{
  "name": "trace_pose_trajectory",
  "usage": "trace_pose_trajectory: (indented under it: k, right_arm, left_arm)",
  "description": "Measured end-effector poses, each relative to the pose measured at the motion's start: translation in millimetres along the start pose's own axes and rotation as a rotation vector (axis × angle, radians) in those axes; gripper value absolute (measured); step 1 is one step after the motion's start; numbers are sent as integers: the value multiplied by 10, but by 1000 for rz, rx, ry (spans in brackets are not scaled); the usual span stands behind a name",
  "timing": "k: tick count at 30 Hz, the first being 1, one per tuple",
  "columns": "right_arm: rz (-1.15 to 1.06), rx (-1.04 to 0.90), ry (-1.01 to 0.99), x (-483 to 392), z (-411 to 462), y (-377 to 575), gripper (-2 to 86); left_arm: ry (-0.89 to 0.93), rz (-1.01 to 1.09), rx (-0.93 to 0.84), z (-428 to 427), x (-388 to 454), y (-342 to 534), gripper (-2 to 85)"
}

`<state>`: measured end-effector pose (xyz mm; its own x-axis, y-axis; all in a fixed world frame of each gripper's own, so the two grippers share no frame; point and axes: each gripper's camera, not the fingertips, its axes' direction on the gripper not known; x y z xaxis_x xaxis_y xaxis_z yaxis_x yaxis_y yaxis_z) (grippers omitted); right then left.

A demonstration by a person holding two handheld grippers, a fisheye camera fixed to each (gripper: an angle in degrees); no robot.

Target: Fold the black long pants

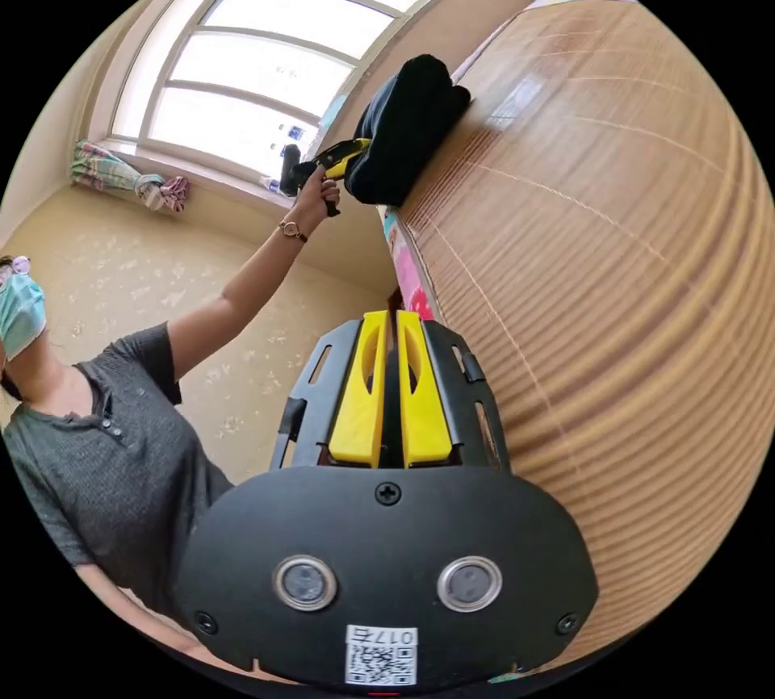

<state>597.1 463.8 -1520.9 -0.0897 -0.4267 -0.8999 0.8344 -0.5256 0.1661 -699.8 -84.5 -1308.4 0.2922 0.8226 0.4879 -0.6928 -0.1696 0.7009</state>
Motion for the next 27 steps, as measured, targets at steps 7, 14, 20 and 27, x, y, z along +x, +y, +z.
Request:
trace_pose_trajectory:
  k: [7, 14, 20, 27]
  right_arm:
    - [200, 291, 110, -352, -1199, 1651, 8]
    - [243, 462, 157, -630, -1379, 2234, 6]
    - [228, 460, 359, -956, -1585, 2346, 13]
    - [399, 751, 913, -1578, -2679, 2974, 72]
  left_arm:
    - [203, -234, 284, -747, -182, 1197, 160]
    - [398, -248, 206, -503, 787, 3021, 112]
    - [92, 216, -55, -197, 2044, 3633, 14]
    - [193, 182, 27, -444, 2005, 3540, -5]
